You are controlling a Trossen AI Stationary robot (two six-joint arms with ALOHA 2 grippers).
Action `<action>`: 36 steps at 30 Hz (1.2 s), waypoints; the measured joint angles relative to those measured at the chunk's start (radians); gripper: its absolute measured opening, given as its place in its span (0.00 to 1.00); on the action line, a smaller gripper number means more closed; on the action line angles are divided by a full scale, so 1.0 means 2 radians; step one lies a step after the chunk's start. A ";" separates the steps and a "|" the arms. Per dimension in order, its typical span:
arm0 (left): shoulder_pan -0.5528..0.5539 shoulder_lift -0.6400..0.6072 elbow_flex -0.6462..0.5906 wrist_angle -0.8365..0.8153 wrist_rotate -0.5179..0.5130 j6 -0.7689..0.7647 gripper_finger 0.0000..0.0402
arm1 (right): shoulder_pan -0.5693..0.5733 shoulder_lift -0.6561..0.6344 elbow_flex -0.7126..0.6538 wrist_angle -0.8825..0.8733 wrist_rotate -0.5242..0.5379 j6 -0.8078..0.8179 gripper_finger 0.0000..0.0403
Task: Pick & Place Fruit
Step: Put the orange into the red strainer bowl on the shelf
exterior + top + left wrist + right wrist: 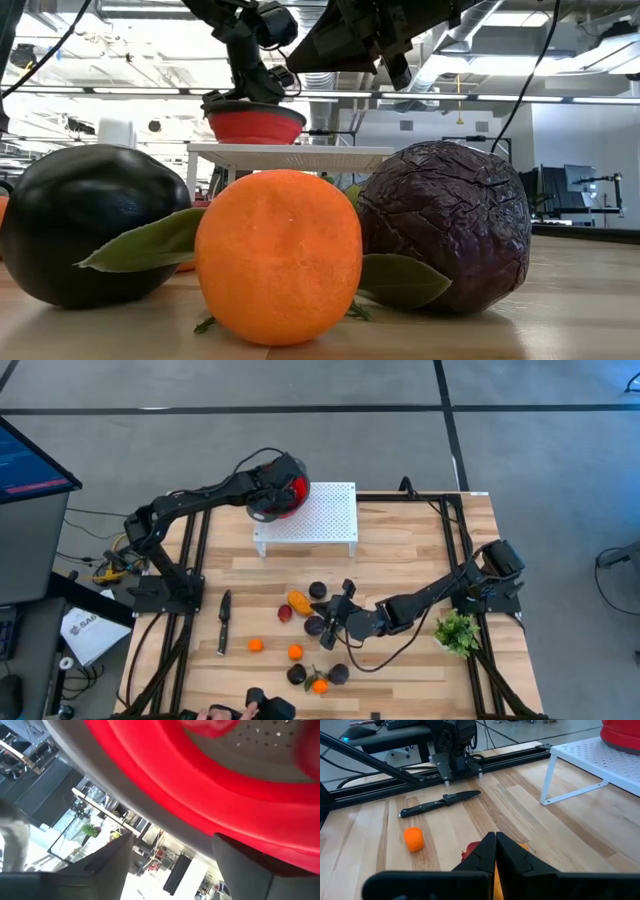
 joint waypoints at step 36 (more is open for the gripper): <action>-0.249 -0.458 -0.216 -0.050 0.612 -0.803 0.42 | -0.016 0.072 0.002 0.094 -0.004 -0.023 0.01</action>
